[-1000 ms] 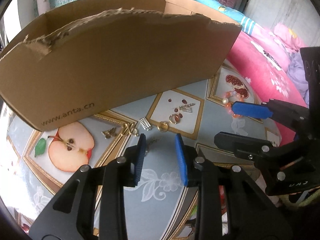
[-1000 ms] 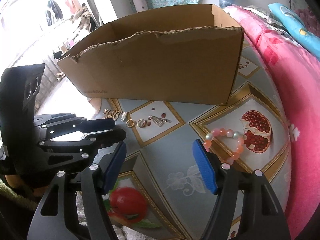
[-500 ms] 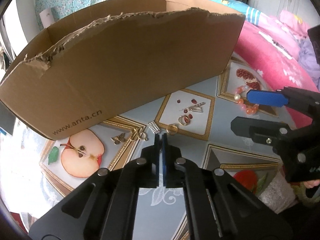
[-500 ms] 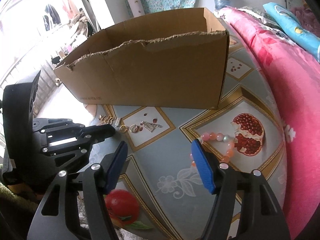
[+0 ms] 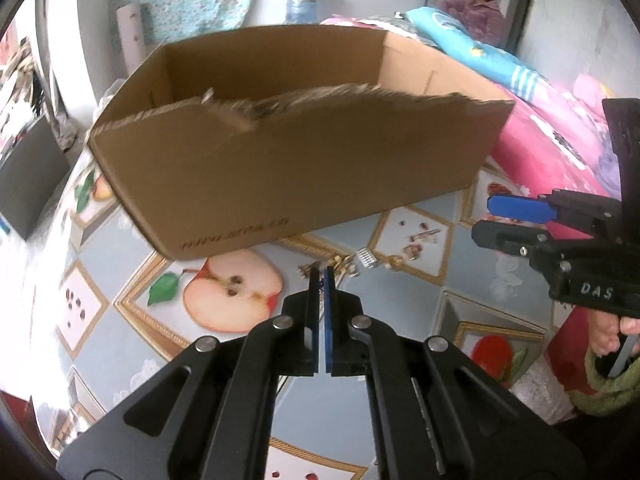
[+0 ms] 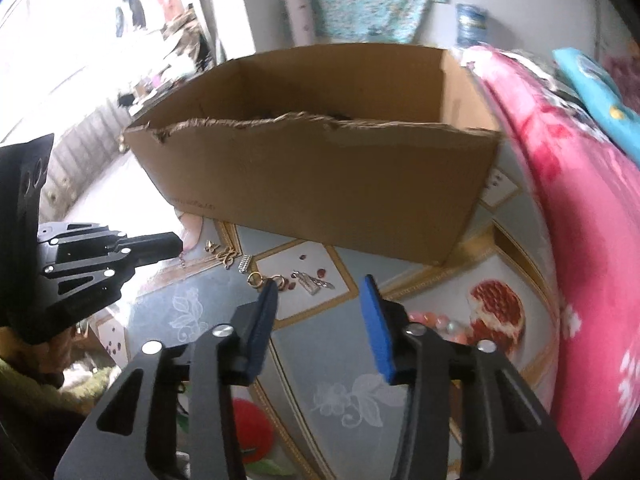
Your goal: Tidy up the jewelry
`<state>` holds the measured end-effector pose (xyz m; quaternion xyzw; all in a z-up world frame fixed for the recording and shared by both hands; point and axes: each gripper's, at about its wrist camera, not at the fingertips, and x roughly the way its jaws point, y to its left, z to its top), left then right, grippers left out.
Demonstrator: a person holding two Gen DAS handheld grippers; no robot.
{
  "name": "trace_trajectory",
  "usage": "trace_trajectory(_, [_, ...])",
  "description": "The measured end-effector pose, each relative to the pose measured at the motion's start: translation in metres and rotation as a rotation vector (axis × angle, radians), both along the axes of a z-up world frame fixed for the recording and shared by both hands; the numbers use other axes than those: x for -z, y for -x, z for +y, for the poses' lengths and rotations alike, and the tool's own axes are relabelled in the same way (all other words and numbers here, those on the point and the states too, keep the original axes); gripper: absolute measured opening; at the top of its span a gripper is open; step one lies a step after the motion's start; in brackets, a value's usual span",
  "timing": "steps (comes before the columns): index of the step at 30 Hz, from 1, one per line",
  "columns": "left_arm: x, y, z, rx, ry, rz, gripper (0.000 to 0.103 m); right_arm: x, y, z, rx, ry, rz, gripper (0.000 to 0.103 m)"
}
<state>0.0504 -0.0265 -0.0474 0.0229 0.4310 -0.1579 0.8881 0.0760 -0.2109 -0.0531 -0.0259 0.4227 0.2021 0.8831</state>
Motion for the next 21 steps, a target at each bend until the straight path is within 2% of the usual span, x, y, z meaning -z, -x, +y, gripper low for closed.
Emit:
trace_trajectory(9, [0.008, 0.002, 0.009, -0.004, 0.032, 0.016, 0.001, 0.016, -0.024, 0.023, -0.162, 0.102, 0.043, 0.022])
trace_trajectory(16, [0.011, 0.0, 0.014, -0.002, 0.047, 0.023, 0.001, 0.026, -0.032, 0.032, -0.219, 0.145, 0.054, 0.014])
trace_trajectory(17, [0.011, 0.0, 0.014, -0.003, 0.05, 0.024, 0.001, 0.026, -0.032, 0.033, -0.221, 0.151, 0.054, 0.008])
trace_trajectory(19, [0.012, -0.001, 0.014, -0.004, 0.054, 0.025, 0.001, 0.025, -0.035, 0.029, -0.211, 0.126, 0.076, 0.007])
trace_trajectory(21, [0.012, -0.001, 0.014, -0.004, 0.059, 0.026, 0.001, 0.025, -0.039, 0.018, -0.173, 0.058, 0.112, 0.006])
